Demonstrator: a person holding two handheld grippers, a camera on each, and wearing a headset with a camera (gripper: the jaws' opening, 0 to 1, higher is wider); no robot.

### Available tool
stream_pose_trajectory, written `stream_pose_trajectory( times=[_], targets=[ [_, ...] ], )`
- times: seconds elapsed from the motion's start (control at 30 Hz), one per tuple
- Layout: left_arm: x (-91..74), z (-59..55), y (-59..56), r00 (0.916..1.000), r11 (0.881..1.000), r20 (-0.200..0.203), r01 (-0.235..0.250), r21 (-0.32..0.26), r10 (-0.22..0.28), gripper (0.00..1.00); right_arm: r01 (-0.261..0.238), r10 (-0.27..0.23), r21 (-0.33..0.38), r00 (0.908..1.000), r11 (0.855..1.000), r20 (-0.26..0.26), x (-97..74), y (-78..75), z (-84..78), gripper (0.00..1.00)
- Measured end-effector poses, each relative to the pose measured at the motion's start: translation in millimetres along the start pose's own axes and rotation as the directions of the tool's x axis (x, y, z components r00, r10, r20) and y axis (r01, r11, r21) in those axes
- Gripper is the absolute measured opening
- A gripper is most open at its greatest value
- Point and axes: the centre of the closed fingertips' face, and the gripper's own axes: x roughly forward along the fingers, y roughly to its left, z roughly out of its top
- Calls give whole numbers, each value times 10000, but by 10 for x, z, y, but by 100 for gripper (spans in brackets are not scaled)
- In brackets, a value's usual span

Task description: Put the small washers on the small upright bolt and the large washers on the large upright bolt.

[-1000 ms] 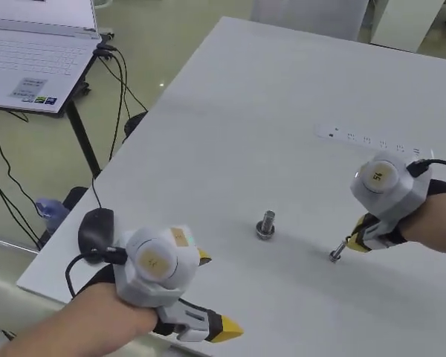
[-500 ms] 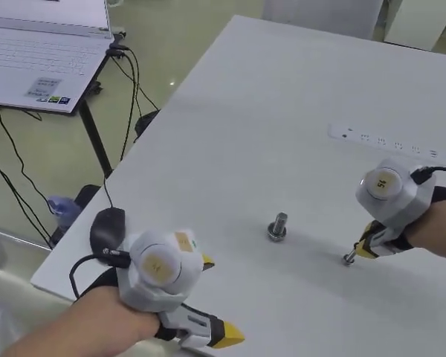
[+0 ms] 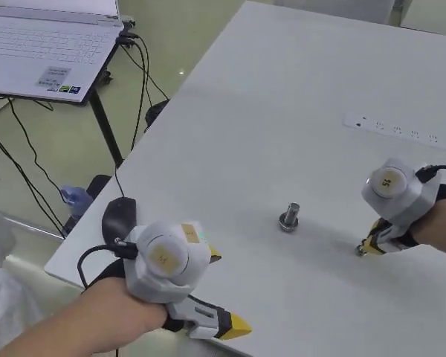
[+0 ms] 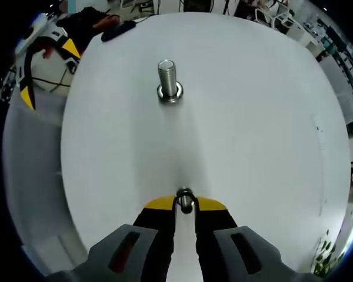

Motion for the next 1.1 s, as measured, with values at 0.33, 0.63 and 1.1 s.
stream_pose_trajectory(
  times=[0.33,0.63,1.1],
  targets=[
    [-3,-65,-7,9999,10000,-144,11,-82,-12,68,-54,54,-44,9999,10000,-154,113,9,-28,12],
    [-40,-97,-11,9998,9999,-210,19,-120,-22,66,20,-24,-173,9997,9998,-233,117,16,-25,13],
    [-74,-73,-42,9997,10000,-239,59,-25,-60,65,127,-128,-83,9998,9999,-136,112,13,6,19]
  ],
)
